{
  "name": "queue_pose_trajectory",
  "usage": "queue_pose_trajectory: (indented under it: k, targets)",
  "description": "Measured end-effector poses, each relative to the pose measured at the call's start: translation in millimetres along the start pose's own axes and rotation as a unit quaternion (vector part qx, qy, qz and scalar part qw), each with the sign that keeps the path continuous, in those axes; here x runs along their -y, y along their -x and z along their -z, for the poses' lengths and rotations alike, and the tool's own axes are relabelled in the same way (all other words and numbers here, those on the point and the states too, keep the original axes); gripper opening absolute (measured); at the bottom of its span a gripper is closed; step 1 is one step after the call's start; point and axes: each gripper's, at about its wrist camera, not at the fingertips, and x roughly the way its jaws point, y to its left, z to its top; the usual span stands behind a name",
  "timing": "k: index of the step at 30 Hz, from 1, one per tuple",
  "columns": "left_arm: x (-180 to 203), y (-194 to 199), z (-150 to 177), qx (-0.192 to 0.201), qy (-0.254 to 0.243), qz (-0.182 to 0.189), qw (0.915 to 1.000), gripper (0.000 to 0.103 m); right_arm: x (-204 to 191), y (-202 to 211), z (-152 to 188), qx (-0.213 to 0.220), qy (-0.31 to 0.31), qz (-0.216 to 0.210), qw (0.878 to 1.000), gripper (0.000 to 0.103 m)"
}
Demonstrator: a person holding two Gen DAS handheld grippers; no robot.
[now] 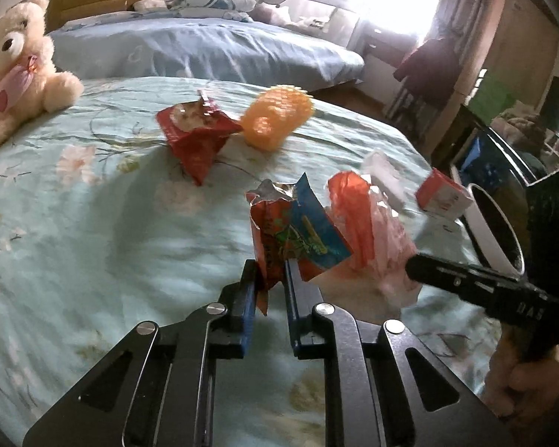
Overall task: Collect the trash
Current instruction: 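Grasp the red-and-blue snack wrapper with the left gripper while the right gripper grasps the clear-red plastic bag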
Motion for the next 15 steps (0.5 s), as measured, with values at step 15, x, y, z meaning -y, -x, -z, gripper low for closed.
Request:
queue_pose_trajectory:
  k: [15]
  targets:
    - [11.4,15.5,15.6,-0.004,0.000,-0.012,0.9999,0.013,-0.6,-18.5,-1.6,-0.005,-0.005,0.019,1.000,0.045]
